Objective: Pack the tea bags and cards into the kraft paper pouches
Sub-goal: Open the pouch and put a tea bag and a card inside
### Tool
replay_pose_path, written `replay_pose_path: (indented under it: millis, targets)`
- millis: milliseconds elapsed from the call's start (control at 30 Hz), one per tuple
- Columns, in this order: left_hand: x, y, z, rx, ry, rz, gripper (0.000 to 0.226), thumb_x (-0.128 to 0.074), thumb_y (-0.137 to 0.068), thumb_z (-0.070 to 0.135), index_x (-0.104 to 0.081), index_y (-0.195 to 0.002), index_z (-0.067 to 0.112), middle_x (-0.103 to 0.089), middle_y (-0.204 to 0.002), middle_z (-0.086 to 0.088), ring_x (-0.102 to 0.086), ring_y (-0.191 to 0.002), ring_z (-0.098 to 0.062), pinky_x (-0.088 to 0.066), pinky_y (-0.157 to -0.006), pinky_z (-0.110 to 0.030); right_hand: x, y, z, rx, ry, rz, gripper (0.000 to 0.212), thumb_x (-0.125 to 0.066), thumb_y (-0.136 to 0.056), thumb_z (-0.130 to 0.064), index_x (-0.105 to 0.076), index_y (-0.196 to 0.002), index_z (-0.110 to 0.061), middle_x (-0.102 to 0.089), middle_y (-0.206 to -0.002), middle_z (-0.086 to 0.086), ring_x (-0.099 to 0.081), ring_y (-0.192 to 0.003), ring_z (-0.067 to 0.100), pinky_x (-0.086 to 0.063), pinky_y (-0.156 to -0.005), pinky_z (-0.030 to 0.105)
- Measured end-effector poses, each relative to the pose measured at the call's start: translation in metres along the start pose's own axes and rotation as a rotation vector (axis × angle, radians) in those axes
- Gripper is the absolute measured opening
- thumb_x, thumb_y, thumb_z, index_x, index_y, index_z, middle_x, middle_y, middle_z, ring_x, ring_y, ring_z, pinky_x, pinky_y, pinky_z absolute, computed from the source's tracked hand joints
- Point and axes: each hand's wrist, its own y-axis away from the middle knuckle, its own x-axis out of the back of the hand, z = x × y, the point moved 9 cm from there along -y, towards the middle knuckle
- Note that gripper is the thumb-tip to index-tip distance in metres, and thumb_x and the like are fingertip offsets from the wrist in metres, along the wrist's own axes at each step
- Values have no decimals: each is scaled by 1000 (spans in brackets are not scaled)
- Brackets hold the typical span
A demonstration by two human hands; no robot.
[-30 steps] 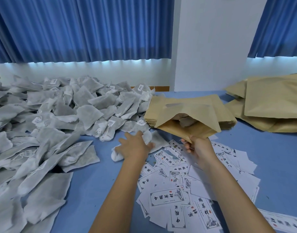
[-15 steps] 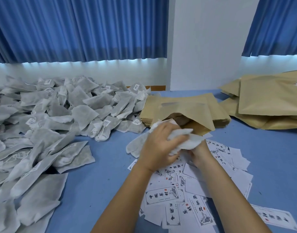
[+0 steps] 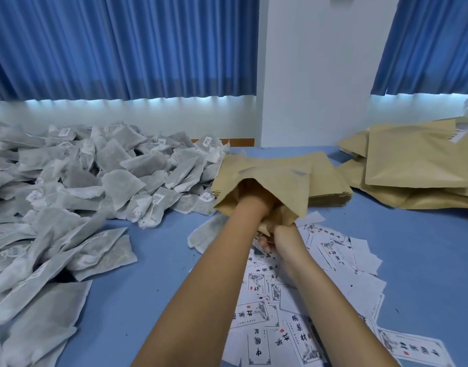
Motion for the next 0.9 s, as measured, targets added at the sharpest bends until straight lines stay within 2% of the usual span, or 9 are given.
replay_pose_path:
  millis: [100,167,233,300,467,600,733,833,900]
  targets:
    - [-6,19,29,-171,59,-27,46,-38,-99,35,-42,-139,13,-39,-144,-15,-41,-125,-32,-34,-104,-40,22,-10,4,-68,-217,107,30,-32,-89,8,-47,-72,-11,-49,-43,0,-40,-37,9,-30,-38,18]
    - [3,41,29,-184,146,123,37,-41,-97,30,-56,-126,14,-52,-129,-13,-49,-115,-31,-43,-94,-41,35,-16,2,-54,-283,147,30,-33,-89,7,-49,-73,-14,-47,-48,0,-39,-40,9,-29,-37,18]
    - [24,70,15,-204,317,363,27,-42,-87,19,-69,-89,21,-68,-95,-1,-61,-88,-21,-50,-75,-36,40,-19,1,-57,-289,130,30,-34,-88,6,-54,-73,-10,-52,-48,0,-40,-41,9,-29,-37,18]
    - [36,94,-12,-149,414,503,26,-37,-75,17,-59,-60,19,-64,-65,3,-58,-62,-17,-50,-60,-35,45,-22,2,-75,-282,132,32,-31,-87,7,-58,-74,-5,-58,-52,3,-42,-38,8,-30,-35,18]
    - [-2,92,-47,-63,397,197,35,-43,-73,7,-72,-59,21,-60,-49,8,-46,-39,-4,-42,-51,-22,49,-25,10,-100,-286,159,30,-33,-89,7,-60,-80,-3,-63,-59,7,-41,-36,8,-30,-34,17]
    - [-28,80,-76,131,348,81,34,-43,-82,3,-72,-84,21,-70,-86,-4,-58,-65,-16,-47,-64,-25,51,-24,12,-107,-331,179,29,-33,-90,8,-58,-82,-5,-61,-60,8,-40,-39,9,-28,-34,16]
    - [-14,83,-115,316,-26,235,32,-41,-93,14,-60,-118,12,-53,-123,-11,-53,-108,-28,-44,-89,-36,52,-22,10,-105,-359,174,28,-34,-92,6,-57,-81,-5,-60,-62,8,-40,-40,9,-29,-34,16]
    - [-10,79,-110,213,157,269,31,-51,-93,26,-61,-121,19,-55,-127,-6,-53,-111,-24,-43,-91,-33,51,-22,10,-113,-352,167,27,-35,-93,5,-57,-80,-3,-62,-54,4,-41,-37,7,-30,-33,16]
    - [-28,74,-85,83,180,95,48,-64,-85,44,-59,-127,22,-54,-128,-2,-48,-118,-20,-41,-95,-34,50,-22,10,-117,-338,164,27,-35,-93,5,-57,-80,-3,-63,-52,3,-42,-35,6,-30,-33,16]
